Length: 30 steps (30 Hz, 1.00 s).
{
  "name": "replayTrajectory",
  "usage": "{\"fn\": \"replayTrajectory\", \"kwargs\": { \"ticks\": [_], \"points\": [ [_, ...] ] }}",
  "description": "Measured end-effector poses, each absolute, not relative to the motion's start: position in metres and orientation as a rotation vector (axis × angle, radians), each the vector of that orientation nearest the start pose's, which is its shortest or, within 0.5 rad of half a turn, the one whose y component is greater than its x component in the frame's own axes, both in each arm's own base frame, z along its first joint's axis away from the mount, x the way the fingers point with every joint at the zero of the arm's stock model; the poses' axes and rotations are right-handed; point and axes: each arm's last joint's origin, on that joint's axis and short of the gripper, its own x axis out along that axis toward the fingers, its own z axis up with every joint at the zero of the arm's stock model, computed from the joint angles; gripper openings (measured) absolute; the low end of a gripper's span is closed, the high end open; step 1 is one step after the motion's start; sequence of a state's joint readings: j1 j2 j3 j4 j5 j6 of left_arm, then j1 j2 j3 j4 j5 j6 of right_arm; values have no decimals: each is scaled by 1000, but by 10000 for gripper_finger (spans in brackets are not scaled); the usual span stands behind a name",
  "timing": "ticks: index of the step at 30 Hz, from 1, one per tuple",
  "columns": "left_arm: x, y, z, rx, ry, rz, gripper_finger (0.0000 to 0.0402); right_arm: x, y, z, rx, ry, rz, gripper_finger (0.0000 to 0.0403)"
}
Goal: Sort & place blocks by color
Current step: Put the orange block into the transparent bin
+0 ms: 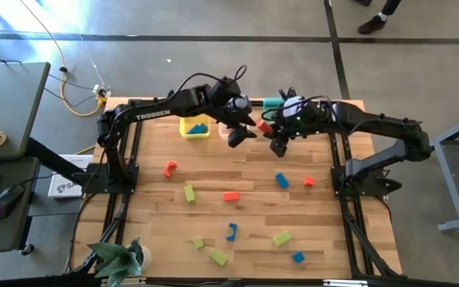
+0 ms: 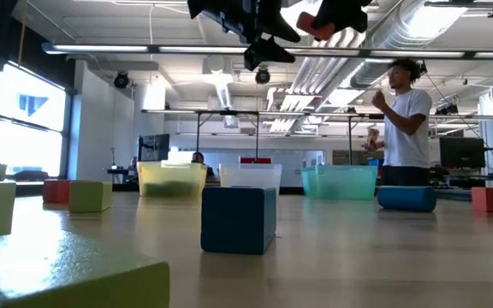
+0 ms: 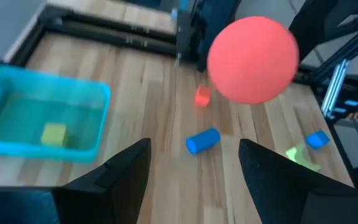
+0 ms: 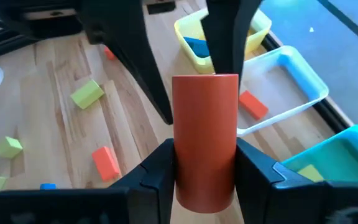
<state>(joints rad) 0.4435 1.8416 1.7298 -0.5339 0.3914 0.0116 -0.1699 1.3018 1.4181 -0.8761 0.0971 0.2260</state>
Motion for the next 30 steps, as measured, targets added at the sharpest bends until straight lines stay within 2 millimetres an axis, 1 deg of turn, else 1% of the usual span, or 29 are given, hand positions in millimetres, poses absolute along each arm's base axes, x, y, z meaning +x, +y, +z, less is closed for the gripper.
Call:
{"fn": "replayTrajectory", "kwargs": {
  "ticks": [2, 5, 8, 15, 19, 30],
  "points": [
    [383, 169, 336, -238, 558, 41, 232, 249, -46, 386, 220, 734, -331, 109],
    [385, 169, 341, -246, 499, -12, 232, 246, -45, 394, 191, 740, -319, 109],
    [387, 169, 346, -252, 446, -51, 232, 244, -45, 398, 167, 744, -310, 109],
    [390, 170, 350, -275, 395, -53, 232, 244, -44, 398, 153, 752, -278, 109],
    [390, 169, 353, -276, 371, -98, 232, 244, -44, 397, 153, 753, -276, 109],
    [392, 171, 357, -316, 331, -68, 230, 244, -44, 397, 170, 748, -288, 110]
  ]
}}
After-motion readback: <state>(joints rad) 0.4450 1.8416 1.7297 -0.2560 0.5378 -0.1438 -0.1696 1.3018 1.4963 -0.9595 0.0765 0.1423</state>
